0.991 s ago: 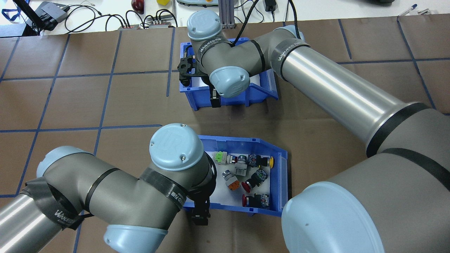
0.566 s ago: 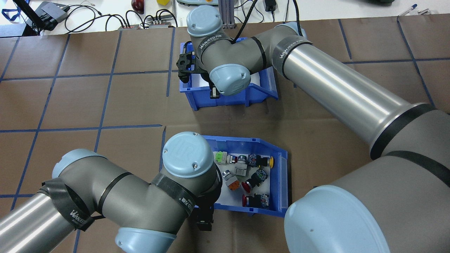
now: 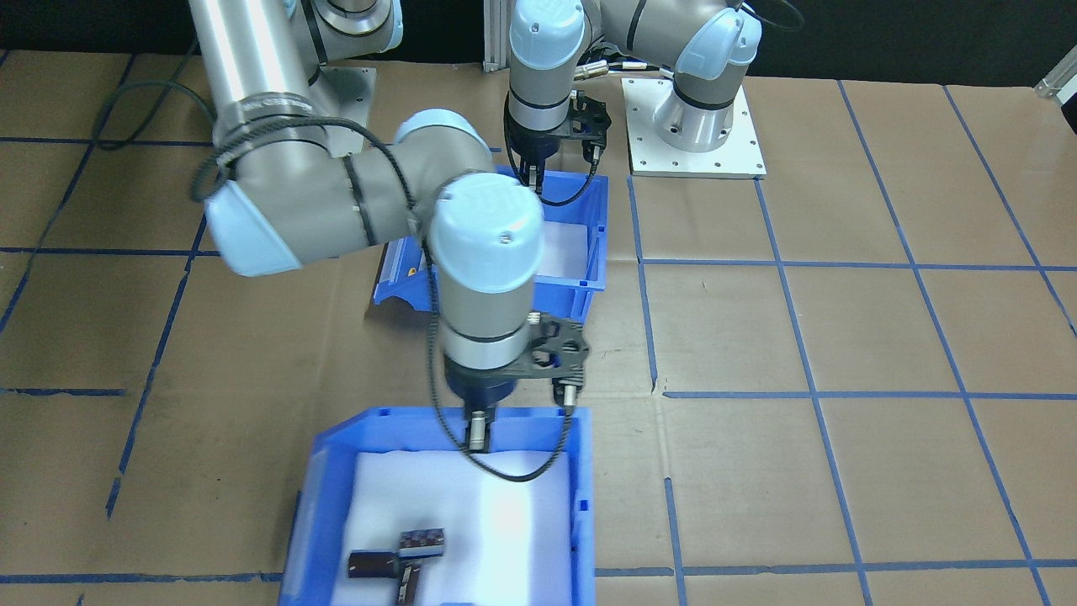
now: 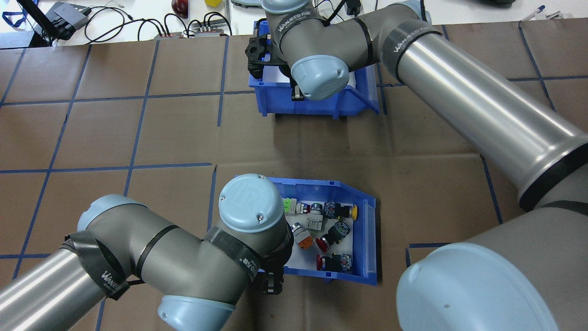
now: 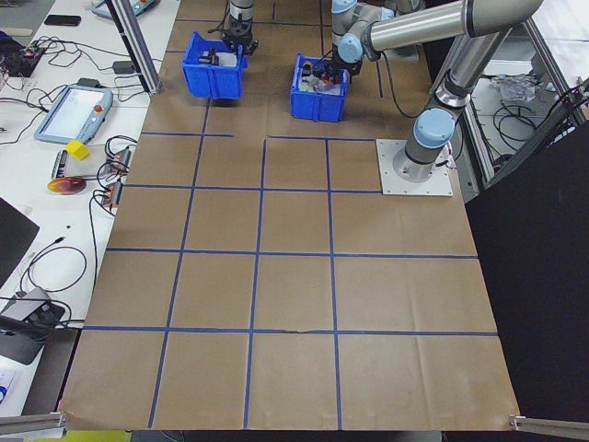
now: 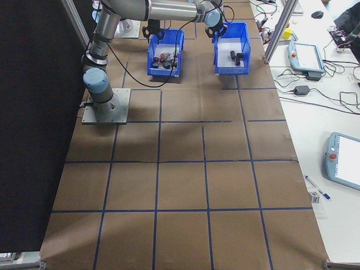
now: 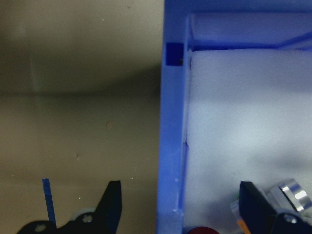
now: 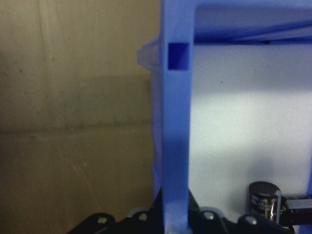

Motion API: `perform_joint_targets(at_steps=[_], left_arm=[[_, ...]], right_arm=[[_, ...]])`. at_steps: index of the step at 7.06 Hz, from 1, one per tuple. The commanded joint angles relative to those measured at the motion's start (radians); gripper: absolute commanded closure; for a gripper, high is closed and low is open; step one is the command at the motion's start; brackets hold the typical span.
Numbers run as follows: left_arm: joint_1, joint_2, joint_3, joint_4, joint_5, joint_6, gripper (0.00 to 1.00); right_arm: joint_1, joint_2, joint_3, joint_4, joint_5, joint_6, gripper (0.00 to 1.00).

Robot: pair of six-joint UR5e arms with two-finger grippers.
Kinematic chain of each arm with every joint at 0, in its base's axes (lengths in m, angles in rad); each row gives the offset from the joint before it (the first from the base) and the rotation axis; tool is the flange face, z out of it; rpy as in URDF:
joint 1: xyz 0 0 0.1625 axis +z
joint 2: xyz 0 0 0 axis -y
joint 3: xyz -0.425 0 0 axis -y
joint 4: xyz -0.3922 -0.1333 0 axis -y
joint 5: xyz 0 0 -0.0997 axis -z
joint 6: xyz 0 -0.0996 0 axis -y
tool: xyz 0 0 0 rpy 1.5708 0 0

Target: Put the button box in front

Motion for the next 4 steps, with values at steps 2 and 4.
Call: perform_joint_targets(at_steps=[2, 4], left_arm=[[0.003, -0.015, 0.000, 0.138, 0.003, 0.022, 1.00], [0.026, 0.018, 0.021, 0.138, 0.030, 0.115, 1.00]], right_arm=[[-0.232, -0.094, 0.052, 0.010, -0.012, -0.296, 0.93], [-0.374, -0.168, 0.129, 0.030, -0.012, -0.439, 0.93]])
